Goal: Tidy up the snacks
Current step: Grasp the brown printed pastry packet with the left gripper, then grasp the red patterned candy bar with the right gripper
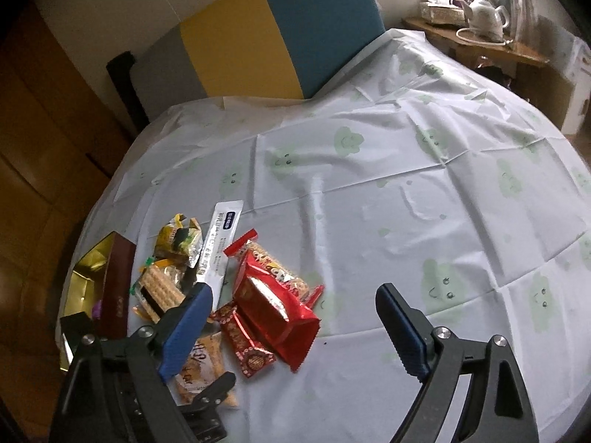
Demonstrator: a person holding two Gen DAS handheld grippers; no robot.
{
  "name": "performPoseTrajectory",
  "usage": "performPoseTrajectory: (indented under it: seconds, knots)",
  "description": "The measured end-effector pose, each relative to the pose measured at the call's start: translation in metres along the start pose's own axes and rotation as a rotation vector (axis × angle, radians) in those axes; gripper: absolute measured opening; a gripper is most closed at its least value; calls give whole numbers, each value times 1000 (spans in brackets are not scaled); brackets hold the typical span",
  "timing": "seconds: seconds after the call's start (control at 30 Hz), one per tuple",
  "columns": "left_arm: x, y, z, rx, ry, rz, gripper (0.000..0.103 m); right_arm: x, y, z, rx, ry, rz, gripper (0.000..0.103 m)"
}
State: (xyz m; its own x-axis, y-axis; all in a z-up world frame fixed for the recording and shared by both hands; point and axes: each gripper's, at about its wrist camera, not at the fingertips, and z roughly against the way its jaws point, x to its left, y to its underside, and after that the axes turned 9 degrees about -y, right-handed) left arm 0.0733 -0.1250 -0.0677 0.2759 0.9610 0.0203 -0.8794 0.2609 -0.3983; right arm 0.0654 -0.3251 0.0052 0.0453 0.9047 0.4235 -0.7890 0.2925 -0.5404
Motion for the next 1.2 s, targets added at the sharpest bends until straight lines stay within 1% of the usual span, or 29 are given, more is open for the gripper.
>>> performPoseTrajectory:
  seconds: [0.03,0.17,0.2,0.23,0.27,0.3,0.33,0.4,0.5,0.57,0.67,0.77,0.83,0.9,0.97,1.03,1.1,1.2]
  knots:
    - [5,5,2,-6,9,-7,62,0,0,0,-1,9,5,90]
    - [21,23,10,-25,33,-50,62,6,1,-5,18,28,49,89]
    - [25,29,13,-31,35,-57,62,12,3,-7,31,32,87,85]
    - [30,36,16,-36,40,-64,62,17,5,-9,40,32,118,77]
    - [33,42,19,-43,45,-79,62,23,7,-12,50,34,154,72]
    - [32,43,20,-50,46,-89,62,30,10,-16,71,35,199,63]
    - [33,48,22,-62,48,-101,62,34,13,-20,90,31,223,56]
    - [37,60,26,-102,60,-124,62,44,20,-30,144,10,276,50]
    - [39,67,26,-144,73,-129,62,62,33,-47,235,-47,355,50]
    - [40,69,25,-147,77,-113,62,72,42,-58,280,-60,400,50]
    - [42,70,24,-151,76,-111,62,80,51,-80,314,4,452,50]
    - [46,74,28,-158,81,-105,62,81,55,-101,351,30,469,50]
    - [45,74,27,-166,83,-101,62,80,59,-112,388,45,473,42]
    - [46,74,27,-171,80,-100,62,80,59,-111,389,43,475,42]
    - [46,75,29,-176,73,-100,62,72,56,-110,406,13,412,43]
    - [46,76,29,-181,67,-102,62,66,53,-110,421,-12,390,46]
    - [45,77,30,-183,62,-102,62,65,53,-109,424,-18,398,46]
    - [43,78,31,-187,51,-105,62,70,57,-107,416,10,451,45]
